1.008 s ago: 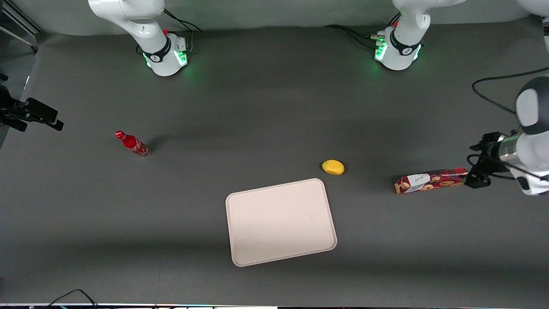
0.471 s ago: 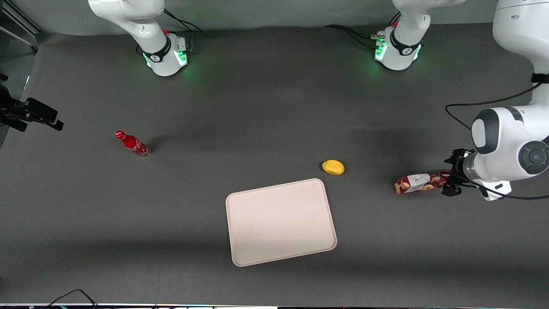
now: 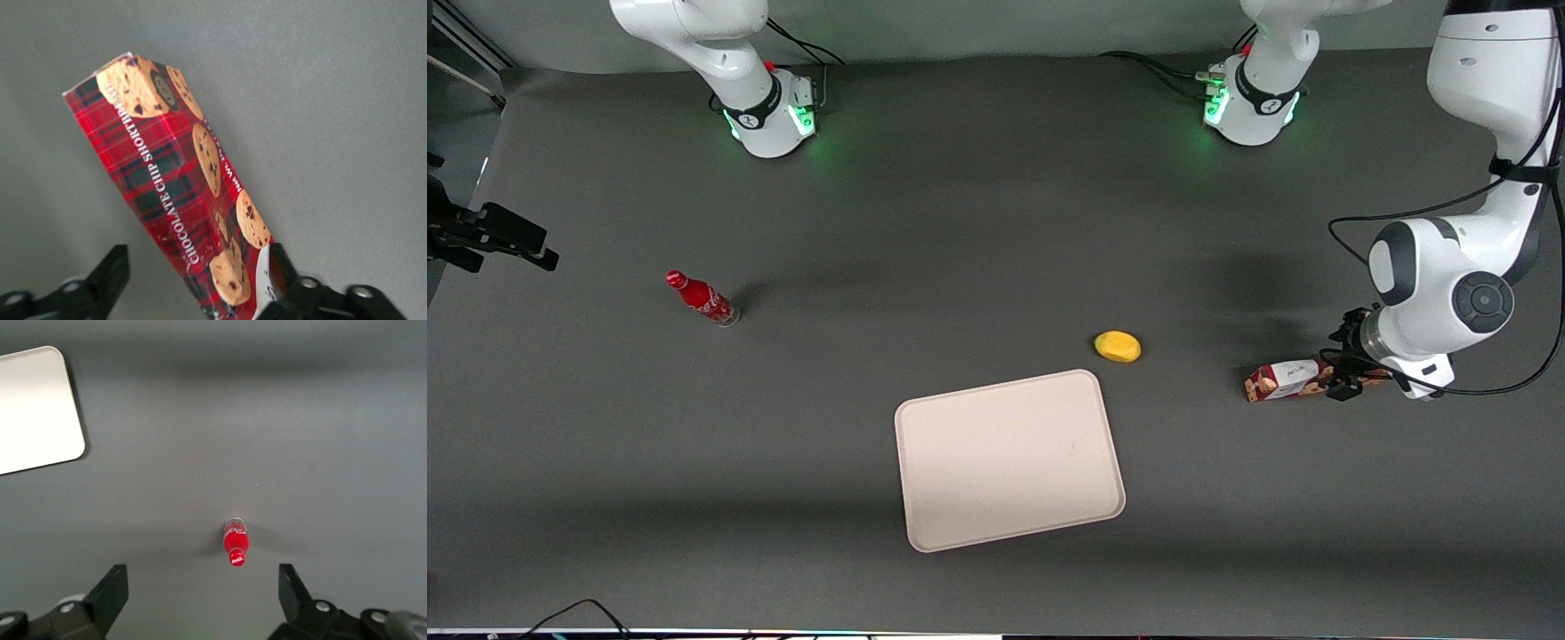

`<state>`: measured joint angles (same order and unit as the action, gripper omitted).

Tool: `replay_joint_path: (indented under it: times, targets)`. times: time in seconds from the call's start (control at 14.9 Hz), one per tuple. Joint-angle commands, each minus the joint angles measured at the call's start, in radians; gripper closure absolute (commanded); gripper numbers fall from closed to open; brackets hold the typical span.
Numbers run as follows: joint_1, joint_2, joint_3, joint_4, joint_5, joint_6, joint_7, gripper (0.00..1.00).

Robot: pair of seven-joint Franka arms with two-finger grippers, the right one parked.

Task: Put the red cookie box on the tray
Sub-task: 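Lower the left gripper onto the red plaid cookie box and close it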

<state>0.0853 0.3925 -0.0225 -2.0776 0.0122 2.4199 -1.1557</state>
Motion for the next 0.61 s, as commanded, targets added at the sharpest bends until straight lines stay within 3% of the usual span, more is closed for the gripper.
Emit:
replay_joint_path:
  times: [0.0,0.54]
  targets:
    - [-0.005,0.017,0.013,-0.019,0.008,0.080,-0.022,0.97]
    - [-0.006,-0.010,0.013,0.019,0.002,0.085,-0.029,1.00]
